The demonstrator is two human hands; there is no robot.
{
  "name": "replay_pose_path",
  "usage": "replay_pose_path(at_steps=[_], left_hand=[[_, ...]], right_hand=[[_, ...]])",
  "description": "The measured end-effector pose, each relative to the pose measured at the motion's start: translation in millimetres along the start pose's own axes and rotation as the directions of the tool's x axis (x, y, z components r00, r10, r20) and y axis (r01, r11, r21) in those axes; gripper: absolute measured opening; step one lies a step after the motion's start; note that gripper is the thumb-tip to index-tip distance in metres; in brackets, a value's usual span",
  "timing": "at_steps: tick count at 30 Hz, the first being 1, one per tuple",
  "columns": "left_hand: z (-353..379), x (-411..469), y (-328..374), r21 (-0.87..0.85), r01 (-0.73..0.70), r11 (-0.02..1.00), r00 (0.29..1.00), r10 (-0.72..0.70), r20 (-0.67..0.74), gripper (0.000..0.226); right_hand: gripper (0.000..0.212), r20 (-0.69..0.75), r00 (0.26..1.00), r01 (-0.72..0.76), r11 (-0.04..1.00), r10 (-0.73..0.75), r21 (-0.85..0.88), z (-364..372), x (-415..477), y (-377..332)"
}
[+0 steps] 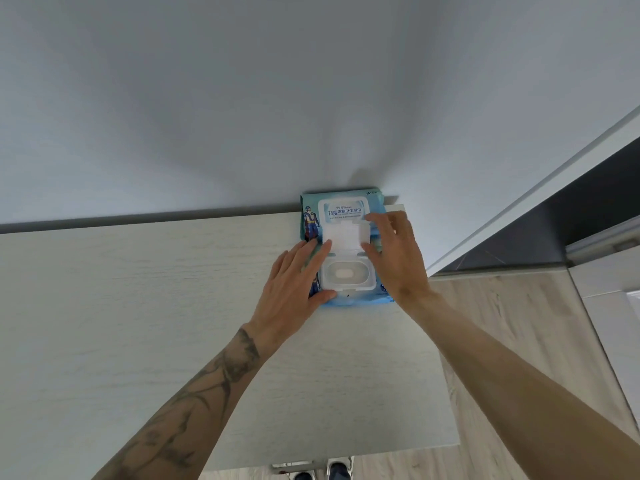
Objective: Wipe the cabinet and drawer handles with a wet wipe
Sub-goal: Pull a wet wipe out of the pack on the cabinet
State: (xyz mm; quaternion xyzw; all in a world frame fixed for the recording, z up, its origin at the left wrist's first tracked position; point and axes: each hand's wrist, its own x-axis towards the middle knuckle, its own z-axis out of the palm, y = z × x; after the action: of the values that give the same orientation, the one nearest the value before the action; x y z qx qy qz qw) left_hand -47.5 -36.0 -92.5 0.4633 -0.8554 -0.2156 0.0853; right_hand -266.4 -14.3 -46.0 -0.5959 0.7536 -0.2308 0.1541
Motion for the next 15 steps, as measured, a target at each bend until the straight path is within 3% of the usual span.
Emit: replay_pose_path(at_steps=[3,6,15], left_hand=[[4.7,2.6,-4.1,0.024,-0.002,1.0,1.0,0.001,0.031,0.094],[7.2,4.0,-6.0,0.027,0.001,1.0,0.999,-0.002,0.038,0.095],[7.1,4.0,-3.9,0.001,0.035,0.999,0.997,-0.035,0.063,0.095]], right_hand=[[0.033,0.016,0.984,0.179,0.98,-0.178,-0.092,5.7,-15.5,0.7],[0.018,0.15,0.949,0.286,0.957,-0.277,-0.042,9.7,-29.1,3.7],[0.018,0.261,0.948,0.194,0.981,-0.181,-0.027,8.8,-22.5,-1.0]])
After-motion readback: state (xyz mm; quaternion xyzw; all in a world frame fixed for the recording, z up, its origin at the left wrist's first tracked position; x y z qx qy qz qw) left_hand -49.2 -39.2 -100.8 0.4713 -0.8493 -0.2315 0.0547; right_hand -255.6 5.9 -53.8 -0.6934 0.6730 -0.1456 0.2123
